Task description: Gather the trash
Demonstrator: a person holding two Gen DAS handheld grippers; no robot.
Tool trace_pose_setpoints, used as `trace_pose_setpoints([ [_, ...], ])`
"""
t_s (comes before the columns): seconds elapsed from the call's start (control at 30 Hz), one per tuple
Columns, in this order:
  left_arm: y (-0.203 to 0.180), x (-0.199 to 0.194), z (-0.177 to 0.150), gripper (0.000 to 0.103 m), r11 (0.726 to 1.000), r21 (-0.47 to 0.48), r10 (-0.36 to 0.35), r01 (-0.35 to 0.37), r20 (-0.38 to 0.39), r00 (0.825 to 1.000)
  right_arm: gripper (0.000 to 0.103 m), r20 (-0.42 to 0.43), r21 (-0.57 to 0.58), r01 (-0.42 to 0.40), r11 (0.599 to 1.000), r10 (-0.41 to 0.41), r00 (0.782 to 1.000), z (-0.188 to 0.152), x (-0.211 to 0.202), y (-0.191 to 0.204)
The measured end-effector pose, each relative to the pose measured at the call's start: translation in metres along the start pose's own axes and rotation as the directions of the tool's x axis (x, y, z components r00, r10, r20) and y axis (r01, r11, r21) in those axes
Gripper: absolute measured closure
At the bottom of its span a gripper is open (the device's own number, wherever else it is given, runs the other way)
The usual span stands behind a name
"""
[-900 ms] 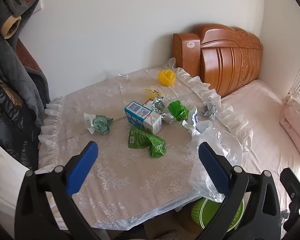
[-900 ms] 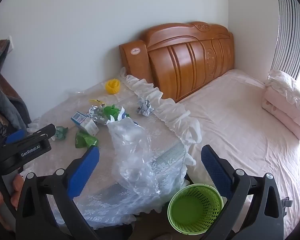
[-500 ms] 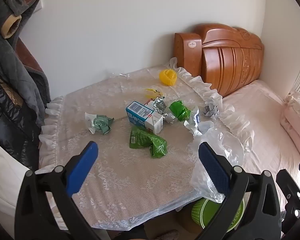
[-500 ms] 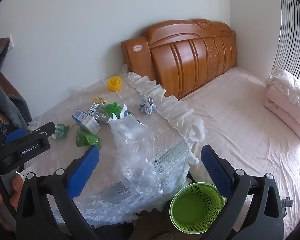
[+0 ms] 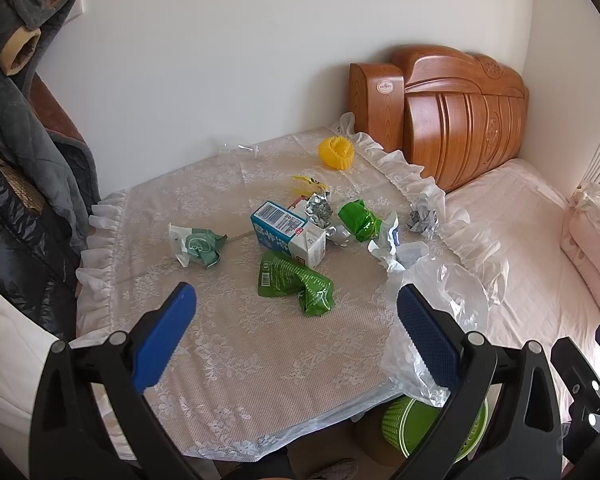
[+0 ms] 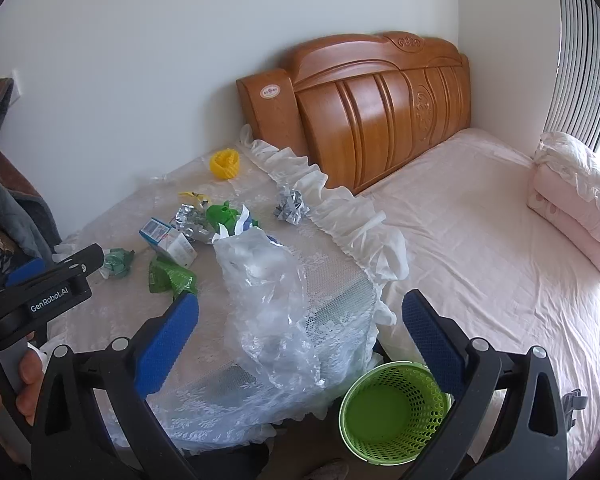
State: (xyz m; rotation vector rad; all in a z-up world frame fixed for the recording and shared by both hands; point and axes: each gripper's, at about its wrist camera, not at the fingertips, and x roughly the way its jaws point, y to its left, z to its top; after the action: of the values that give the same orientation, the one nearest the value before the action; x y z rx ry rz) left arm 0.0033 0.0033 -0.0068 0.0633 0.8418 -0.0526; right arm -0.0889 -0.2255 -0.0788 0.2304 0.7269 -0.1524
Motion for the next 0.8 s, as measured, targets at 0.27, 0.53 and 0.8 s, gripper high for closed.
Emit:
trace_pose_setpoints([
  [0.27,-0.0013,-0.0009,0.0021,0.006,1.0,0.005,0.002,-0.002,-0.001,1.0,0.002,-0.002,-0.001,-0.001,1.0,0.001,1.0,0.0002,-0.0001,-0.0001],
  [0.53,-0.0013,0.0015,0.002,0.006,1.0,0.003,0.001,-0.001,-0.004,1.0,0.002,-0.008,-0.002,-0.001,1.0,0.001,1.0,-0.0013,0.0001,0.0001],
  [0.8,-0.0019,0.002,0.0018,0.006,1.0,0.005,0.001,-0.001,-0.006,1.0,0.002,-0.012,0.0,-0.001,1.0,0.001,1.0,-0.0009,0.0004,-0.0002],
])
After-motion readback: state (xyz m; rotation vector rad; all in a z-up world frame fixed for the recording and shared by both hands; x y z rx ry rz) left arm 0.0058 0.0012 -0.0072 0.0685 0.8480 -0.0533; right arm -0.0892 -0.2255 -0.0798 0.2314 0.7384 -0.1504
